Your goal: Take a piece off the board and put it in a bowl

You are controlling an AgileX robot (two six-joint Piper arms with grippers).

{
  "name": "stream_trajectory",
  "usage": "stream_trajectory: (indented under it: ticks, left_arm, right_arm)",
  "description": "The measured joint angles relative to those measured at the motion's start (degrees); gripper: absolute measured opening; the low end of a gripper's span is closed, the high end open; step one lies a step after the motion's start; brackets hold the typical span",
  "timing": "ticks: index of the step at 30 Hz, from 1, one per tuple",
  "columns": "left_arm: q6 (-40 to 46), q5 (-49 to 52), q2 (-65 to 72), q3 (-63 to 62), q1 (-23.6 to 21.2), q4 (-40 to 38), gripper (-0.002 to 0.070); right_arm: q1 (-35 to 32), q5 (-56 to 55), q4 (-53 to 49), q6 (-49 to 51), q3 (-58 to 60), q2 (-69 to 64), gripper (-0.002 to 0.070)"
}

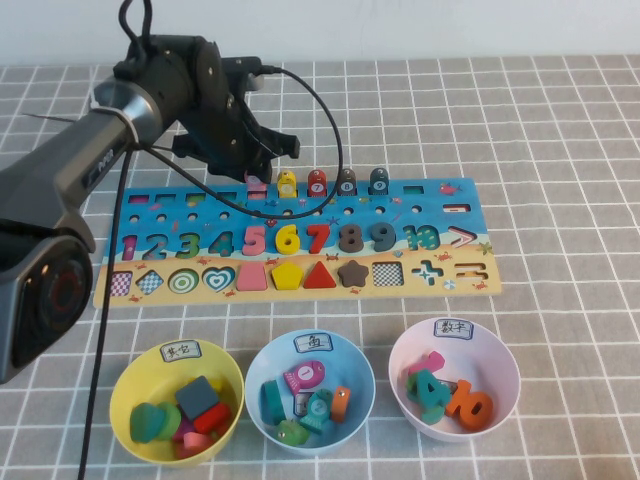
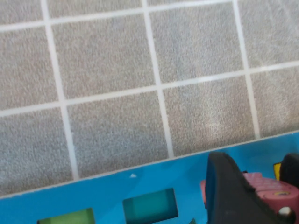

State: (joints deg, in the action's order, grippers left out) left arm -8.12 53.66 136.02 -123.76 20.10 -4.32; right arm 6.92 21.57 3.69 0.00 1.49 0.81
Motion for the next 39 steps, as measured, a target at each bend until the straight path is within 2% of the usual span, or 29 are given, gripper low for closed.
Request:
stream_trajectory:
  ticks: [14, 25, 35, 39]
  left_arm:
    - [0.0, 3.06, -2.62, -0.22, 0.0, 1.47, 0.019]
    - [0.37, 11.58, -11.31, -0.22, 0.22, 7.6, 0.019]
    - [1.26, 17.53, -20.48, 0.07, 4.04, 11.5, 0.019]
    - [1.46, 17.8, -25.81, 4.6, 6.62, 12.6, 0.019]
  right_arm:
    - [0.0, 0.0, 0.0, 0.0, 0.0, 0.0, -0.0017]
    - [0.0, 0.0, 0.0, 0.0, 0.0, 0.0, -0.0017]
    - [0.0, 0.0, 0.0, 0.0, 0.0, 0.0, -0.0017]
    - [0.0, 0.0, 0.0, 0.0, 0.0, 0.0, -0.0017]
